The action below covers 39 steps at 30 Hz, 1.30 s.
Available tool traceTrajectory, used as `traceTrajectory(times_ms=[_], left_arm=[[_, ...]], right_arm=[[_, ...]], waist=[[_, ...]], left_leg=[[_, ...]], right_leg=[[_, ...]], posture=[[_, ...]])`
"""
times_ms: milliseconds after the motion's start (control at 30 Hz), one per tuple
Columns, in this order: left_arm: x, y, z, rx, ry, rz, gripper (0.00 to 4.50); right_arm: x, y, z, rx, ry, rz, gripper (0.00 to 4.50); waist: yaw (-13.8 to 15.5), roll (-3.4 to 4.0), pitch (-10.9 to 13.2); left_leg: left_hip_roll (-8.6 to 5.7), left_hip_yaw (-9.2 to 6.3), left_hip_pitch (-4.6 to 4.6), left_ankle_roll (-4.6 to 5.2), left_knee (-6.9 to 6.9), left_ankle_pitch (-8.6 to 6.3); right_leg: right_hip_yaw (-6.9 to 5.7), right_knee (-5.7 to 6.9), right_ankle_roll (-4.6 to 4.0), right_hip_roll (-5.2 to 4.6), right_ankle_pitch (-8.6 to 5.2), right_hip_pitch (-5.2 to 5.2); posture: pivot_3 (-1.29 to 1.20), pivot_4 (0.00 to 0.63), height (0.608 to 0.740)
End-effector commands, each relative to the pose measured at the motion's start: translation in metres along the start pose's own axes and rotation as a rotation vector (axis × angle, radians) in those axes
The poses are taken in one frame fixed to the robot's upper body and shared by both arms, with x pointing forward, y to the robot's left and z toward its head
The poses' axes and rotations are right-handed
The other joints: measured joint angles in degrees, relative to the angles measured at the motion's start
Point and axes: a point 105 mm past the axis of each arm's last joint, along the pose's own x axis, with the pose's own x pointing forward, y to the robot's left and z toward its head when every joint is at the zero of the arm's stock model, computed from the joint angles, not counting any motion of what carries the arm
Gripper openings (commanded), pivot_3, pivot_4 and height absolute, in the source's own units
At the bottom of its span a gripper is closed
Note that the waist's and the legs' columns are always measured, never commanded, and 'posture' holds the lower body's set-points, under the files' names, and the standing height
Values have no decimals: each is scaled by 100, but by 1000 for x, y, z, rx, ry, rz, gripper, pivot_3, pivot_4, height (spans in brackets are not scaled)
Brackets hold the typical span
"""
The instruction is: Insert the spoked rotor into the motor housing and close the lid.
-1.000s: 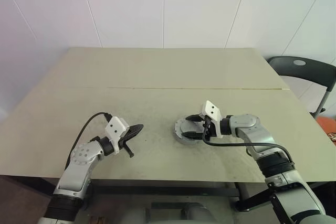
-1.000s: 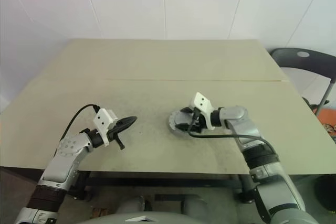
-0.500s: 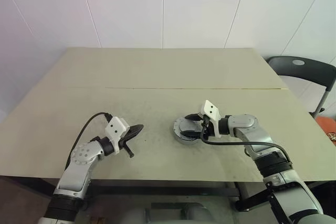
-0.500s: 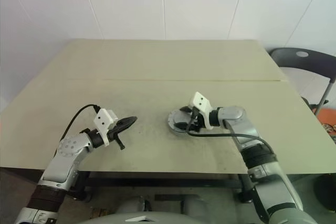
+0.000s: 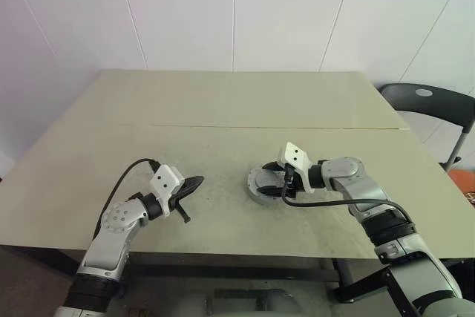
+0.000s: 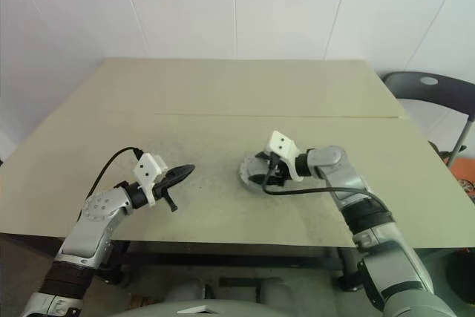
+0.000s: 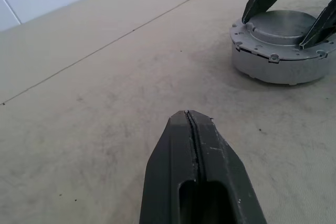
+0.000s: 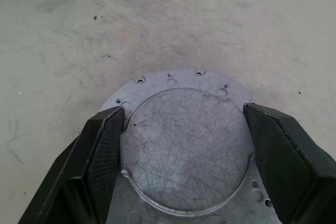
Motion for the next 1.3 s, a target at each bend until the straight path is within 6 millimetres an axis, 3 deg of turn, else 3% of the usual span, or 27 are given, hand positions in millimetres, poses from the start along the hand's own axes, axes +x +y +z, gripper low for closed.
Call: traceTrajectory(times_ms=[33, 233, 367, 567, 700, 833, 1067, 1300], left_arm=[[3, 3, 10, 30, -25, -2, 0], [5, 2, 9, 29, -24, -10, 0], [5, 2, 9, 31, -23, -10, 0], [6, 1, 8, 29, -25, -14, 0], [6, 1, 8, 28, -23, -13, 0], [5, 1, 8, 27, -22, -11, 0], [9, -3, 9, 16, -30, -33, 0], [50, -3, 30, -27, -117, -128, 0]], right_arm=[[-10, 6, -46, 153, 151, 7, 3262], [-11, 26, -59, 254, 185, 101, 3262], [-10, 18, -35, 275, 36, 73, 3262], [-10, 3, -54, 171, 149, -38, 3262], [-4, -3, -52, 148, 128, -79, 3262], [-1, -6, -50, 128, 123, -108, 3262], [-1, 20, -74, 190, 240, 10, 3262], [0, 18, -70, 183, 224, 7, 3262]], waist=[[7, -2, -2], [108, -3, -30], [138, -22, -80], [110, -15, -88], [100, -12, -90], [90, -8, -87], [119, 0, -90], [143, -5, -100]], left_leg=[[-2, 0, -1, 3, -1, -2], [-8, 0, -3, 11, -25, -7], [-13, 3, -1, 10, -87, -7], [-12, 13, 1, 5, -112, -17], [-6, 27, 16, -6, -111, -22], [-3, 31, 18, -6, -107, -23], [17, 32, 20, -6, -98, -22], [18, 33, 9, -4, -95, -21]], right_leg=[[0, -2, 0, -4, 0, 0], [-1, -25, -1, -21, 0, 0], [-23, -75, -3, -50, 0, -2], [-165, -81, -5, -161, 2, -12], [-296, -89, -47, -263, 26, -7], [-324, -103, -95, -281, 55, -13], [-376, -102, -104, -292, 61, -14], [-445, -119, -103, -332, 62, -11]], posture=[[0, 0, 740], [0, 0, 740], [0, 0, 740], [0, 0, 740], [0, 0, 740], [0, 0, 740], [0, 0, 740], [0, 0, 740]])
